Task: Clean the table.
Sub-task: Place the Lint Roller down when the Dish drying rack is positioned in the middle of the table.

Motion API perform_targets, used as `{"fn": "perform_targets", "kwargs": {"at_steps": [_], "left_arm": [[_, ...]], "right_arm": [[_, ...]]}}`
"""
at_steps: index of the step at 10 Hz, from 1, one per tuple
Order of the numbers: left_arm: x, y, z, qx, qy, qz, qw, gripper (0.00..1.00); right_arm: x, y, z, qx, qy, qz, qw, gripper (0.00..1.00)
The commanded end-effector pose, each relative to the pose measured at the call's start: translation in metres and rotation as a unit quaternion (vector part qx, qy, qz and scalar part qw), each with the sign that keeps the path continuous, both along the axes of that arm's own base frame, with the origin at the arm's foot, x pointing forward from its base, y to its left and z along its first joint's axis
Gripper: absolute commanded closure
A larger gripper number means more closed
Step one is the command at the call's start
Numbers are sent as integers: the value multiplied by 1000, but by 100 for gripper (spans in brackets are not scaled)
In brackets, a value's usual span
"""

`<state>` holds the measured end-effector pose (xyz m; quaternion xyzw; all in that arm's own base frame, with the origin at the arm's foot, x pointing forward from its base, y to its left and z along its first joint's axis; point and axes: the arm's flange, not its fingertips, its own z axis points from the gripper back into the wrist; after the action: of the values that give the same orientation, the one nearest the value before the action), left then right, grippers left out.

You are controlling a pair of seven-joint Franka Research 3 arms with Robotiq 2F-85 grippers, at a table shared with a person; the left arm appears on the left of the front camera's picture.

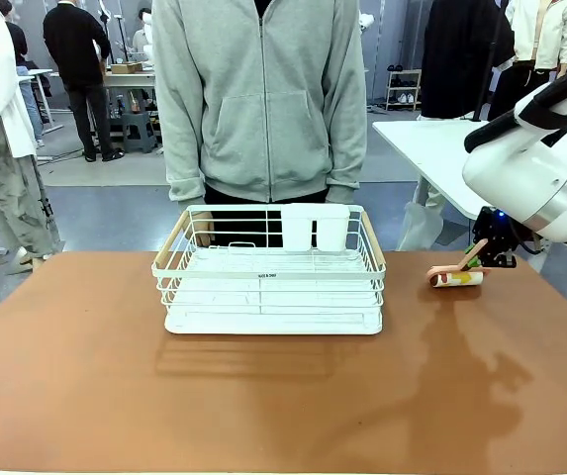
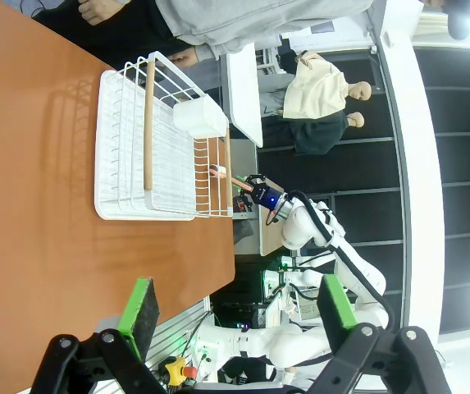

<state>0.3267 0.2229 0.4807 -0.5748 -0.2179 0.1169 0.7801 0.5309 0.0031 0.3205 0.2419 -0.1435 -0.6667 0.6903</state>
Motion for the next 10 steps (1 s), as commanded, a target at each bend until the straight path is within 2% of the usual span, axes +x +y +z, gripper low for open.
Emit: {"fn": "perform_targets", "kwargs": {"at_steps": [1, 2, 3, 4, 5, 10], "left_arm": [[-2, 1, 1, -2, -4, 0, 1000, 0], [-2, 1, 1, -2, -4, 0, 1000, 0], [-2, 1, 1, -2, -4, 0, 1000, 0], [-2, 1, 1, -2, -4, 0, 1000, 0], [-2, 1, 1, -2, -4, 0, 1000, 0], [-2, 1, 1, -2, -4, 0, 1000, 0]], "right_arm": [[-11, 2, 0, -4, -10, -4, 1000, 25], [-16, 4, 3, -10, 0, -4, 1000, 9], [-22, 7, 9, -21, 13, 0, 1000, 35], [-30, 9, 17, -31, 29, 3, 999, 0], [-35, 12, 24, -39, 36, 2, 999, 2], [-49, 19, 59, -40, 47, 21, 998, 0]]}}
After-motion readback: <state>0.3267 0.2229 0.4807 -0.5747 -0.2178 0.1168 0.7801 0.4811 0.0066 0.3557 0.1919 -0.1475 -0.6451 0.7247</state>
